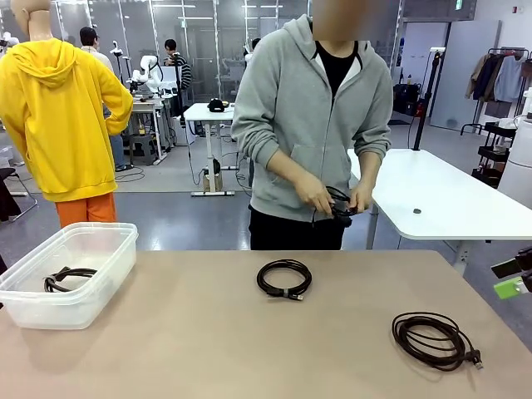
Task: Organize and store the cables.
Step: Place the Power Cable into the Organizing box.
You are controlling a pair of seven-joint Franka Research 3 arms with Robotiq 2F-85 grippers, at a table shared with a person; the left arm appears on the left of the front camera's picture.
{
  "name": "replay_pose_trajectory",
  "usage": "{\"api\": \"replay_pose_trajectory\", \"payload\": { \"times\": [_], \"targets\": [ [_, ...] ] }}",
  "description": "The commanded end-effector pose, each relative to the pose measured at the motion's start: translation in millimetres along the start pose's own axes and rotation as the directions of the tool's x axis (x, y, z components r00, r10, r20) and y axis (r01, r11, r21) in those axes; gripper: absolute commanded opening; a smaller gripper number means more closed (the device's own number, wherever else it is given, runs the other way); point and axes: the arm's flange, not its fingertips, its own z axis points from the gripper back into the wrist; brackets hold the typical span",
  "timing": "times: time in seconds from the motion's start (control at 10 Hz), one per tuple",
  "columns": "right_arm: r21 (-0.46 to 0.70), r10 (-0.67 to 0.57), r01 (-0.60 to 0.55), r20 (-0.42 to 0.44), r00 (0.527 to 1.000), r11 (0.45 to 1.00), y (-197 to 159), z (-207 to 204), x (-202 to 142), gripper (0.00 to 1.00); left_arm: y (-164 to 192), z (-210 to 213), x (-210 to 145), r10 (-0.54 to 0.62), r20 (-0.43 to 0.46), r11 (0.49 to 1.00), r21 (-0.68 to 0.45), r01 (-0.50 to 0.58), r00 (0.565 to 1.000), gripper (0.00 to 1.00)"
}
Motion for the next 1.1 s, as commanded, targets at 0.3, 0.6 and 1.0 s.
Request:
{"api": "replay_pose_trajectory", "payload": {
  "times": [0.3,0.6,1.0],
  "targets": [
    [0.007,0.002,-0.002,0.011,1.000,1.000,-1.0,0.9,1.9,1.00,-0.6,0.7,-1.8,-0.003,0.014,1.000,-0.014,0.003,1.000,1.00],
    [0.007,0.002,-0.002,0.011,1.000,1.000,-1.0,0.9,1.9,1.00,-0.6,0.7,-1.8,-0.003,0.014,1.000,-0.014,0.003,1.000,1.00],
    [-0.026,0.023,-0.025,-0.058,0.998,0.999,13.1,2.2,28.8,1.00,-0.6,0.7,-1.8,-0.003,0.014,1.000,-0.014,0.003,1.000,1.00]
  ]
}}
